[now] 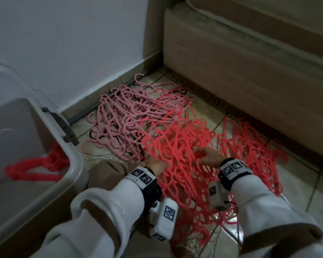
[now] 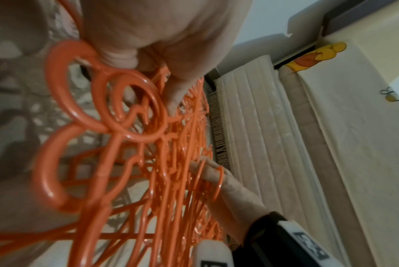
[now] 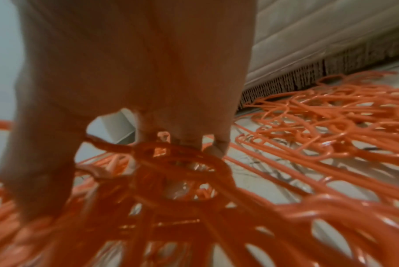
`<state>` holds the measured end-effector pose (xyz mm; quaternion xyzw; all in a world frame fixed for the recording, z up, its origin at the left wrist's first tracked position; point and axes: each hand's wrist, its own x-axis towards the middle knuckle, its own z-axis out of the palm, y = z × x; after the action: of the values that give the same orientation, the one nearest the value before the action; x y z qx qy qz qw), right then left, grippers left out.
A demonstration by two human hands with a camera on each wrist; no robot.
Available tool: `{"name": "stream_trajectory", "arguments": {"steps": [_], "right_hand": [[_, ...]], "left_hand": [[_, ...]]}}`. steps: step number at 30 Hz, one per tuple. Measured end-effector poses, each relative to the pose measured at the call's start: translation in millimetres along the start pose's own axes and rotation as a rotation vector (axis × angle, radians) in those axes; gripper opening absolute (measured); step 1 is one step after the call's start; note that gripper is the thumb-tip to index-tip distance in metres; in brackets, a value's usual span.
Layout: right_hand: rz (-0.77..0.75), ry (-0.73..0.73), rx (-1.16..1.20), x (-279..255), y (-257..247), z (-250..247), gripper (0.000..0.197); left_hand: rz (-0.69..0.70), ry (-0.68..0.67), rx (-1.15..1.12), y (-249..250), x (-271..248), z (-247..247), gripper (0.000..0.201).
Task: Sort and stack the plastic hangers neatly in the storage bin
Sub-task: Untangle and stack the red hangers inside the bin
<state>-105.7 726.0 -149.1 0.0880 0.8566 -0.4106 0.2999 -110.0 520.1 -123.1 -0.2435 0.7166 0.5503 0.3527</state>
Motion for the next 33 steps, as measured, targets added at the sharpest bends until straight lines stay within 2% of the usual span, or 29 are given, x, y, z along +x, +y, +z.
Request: {"name": "stream_trajectory", "arguments": {"steps": [3, 5, 7, 8, 11, 12, 14, 16, 18, 21, 22, 25, 28, 32, 33], "right_hand": [[-0.013, -0.048, -0.060, -7, -7, -7, 0.022], [-0.023, -0.063, -0.050, -14, -14, -14, 0.024], [-0.034, -0.061, -0.048, -19, -18, -18, 0.025], [-0.038, -0.058, -0.044, -22, -19, -19, 0.023], [-0.060, -0.019, -0.028, -30, -24, -21, 0.017], [-0.079, -0.001, -0.014, -31, -25, -20, 0.019], [-0.124, 0.043, 0.018, -34, -29, -21, 0.026], [-0.164, 0.091, 0.063, -34, -32, -20, 0.030], [-0.194, 0.116, 0.096, -34, -39, -20, 0.033], [-0.236, 0.115, 0.121, -37, -53, -21, 0.026], [-0.247, 0.111, 0.130, -37, -56, -21, 0.025], [-0.288, 0.120, 0.142, -36, -65, -22, 0.032], [-0.316, 0.140, 0.141, -37, -78, -24, 0.030], [-0.365, 0.209, 0.111, -39, -103, -33, 0.037], [-0.370, 0.214, 0.127, -41, -110, -37, 0.035]], "left_hand": [[-0.011, -0.038, 0.020, 5, 0, -1, 0.024], [-0.002, -0.046, -0.012, 5, 3, 1, 0.029], [0.035, -0.033, -0.013, 9, -3, 4, 0.042], [0.052, -0.017, 0.007, 11, -8, 4, 0.041], [0.085, 0.035, 0.040, 18, -21, 3, 0.018], [0.098, 0.041, 0.045, 20, -25, 2, 0.023], [0.150, 0.060, 0.071, 23, -23, 1, 0.052], [0.177, 0.069, 0.105, 25, -19, -4, 0.062], [0.190, 0.071, 0.092, 31, -24, -11, 0.058], [0.237, 0.047, 0.089, 42, -42, -23, 0.030], [0.249, 0.045, 0.097, 44, -48, -26, 0.028], [0.283, 0.073, 0.080, 47, -56, -34, 0.043], [0.335, 0.061, 0.064, 53, -62, -41, 0.057], [0.415, 0.095, 0.091, 71, -67, -56, 0.035], [0.437, 0.101, 0.082, 77, -69, -60, 0.037]]}}
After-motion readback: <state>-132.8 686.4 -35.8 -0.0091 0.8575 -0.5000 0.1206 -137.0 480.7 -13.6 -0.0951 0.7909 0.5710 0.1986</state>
